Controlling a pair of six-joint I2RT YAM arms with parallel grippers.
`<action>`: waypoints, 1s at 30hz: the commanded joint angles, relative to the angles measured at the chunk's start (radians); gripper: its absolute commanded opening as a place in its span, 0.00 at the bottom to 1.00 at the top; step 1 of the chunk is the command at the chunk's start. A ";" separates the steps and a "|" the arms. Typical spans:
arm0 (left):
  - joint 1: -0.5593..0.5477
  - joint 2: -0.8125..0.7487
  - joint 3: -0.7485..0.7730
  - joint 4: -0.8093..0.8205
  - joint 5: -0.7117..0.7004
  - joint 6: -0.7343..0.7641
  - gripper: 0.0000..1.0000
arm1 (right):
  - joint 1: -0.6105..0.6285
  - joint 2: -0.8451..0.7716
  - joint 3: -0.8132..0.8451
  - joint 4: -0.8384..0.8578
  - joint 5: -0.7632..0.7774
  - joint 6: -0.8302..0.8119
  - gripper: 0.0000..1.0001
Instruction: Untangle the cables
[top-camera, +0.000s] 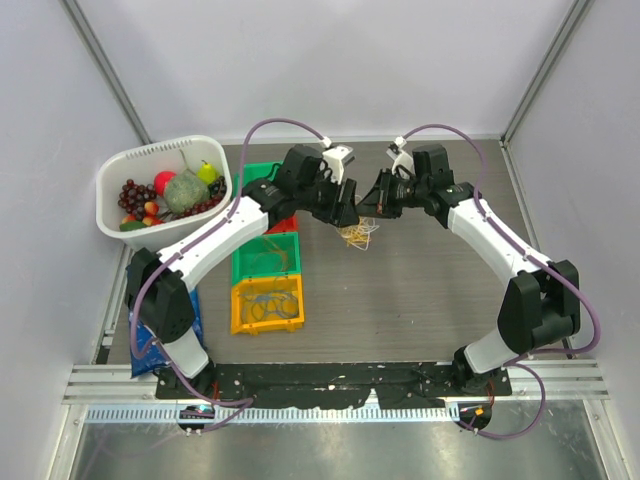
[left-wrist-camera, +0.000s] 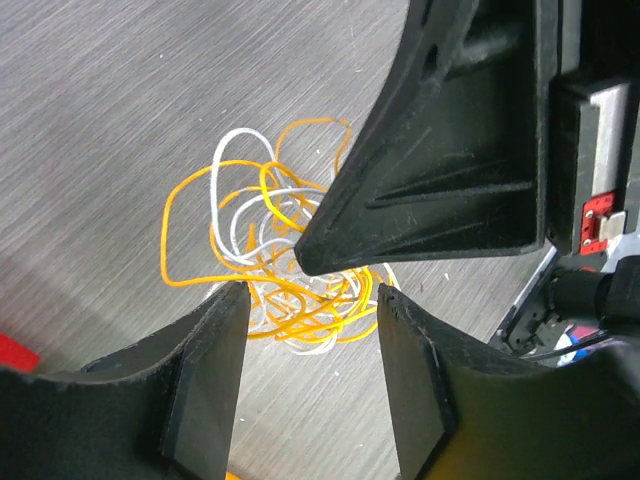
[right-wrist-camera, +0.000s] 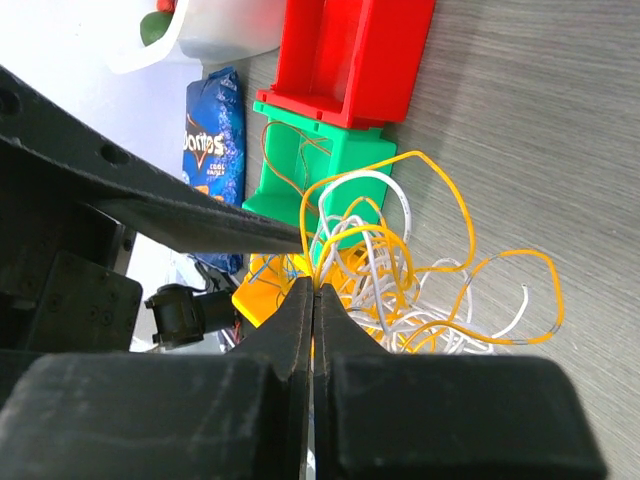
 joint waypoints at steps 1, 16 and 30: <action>0.043 -0.078 0.034 0.044 -0.015 -0.095 0.59 | 0.001 -0.058 -0.014 0.054 -0.055 0.009 0.01; 0.132 -0.111 -0.121 0.163 0.301 -0.004 0.46 | -0.001 -0.052 -0.046 0.155 -0.201 0.049 0.01; 0.132 -0.110 -0.151 0.147 0.269 0.015 0.42 | -0.004 -0.049 -0.064 0.200 -0.236 0.077 0.01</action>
